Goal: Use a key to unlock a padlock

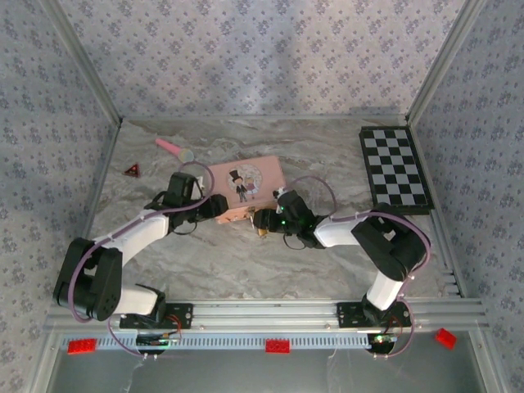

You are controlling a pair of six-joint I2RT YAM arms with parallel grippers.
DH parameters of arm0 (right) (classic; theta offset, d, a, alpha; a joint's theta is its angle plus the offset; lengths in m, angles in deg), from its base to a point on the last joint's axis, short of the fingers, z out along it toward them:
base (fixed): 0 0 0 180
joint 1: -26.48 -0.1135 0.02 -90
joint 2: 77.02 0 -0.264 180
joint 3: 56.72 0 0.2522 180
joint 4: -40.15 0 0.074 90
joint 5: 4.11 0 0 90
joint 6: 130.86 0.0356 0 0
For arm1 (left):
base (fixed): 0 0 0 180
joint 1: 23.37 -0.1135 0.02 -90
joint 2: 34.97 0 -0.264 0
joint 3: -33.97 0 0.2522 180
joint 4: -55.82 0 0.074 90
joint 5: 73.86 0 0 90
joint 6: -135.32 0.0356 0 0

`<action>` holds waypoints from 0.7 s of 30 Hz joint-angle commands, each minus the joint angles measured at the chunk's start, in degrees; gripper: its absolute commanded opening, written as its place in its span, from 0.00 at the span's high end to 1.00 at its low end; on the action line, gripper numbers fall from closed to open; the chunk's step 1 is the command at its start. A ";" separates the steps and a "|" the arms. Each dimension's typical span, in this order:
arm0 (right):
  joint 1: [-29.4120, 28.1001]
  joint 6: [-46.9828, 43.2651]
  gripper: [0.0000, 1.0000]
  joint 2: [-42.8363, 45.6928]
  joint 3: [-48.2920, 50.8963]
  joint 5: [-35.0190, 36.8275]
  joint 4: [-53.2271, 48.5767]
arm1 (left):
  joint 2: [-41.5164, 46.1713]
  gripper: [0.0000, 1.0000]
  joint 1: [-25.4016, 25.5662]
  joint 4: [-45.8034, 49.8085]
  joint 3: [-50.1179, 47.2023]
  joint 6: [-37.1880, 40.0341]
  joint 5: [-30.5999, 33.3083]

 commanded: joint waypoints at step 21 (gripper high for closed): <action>-0.69 11.97 0.70 -0.53 10.19 -3.98 18.33 | 0.61 0.38 7.75 -6.55 -2.75 -9.16 4.04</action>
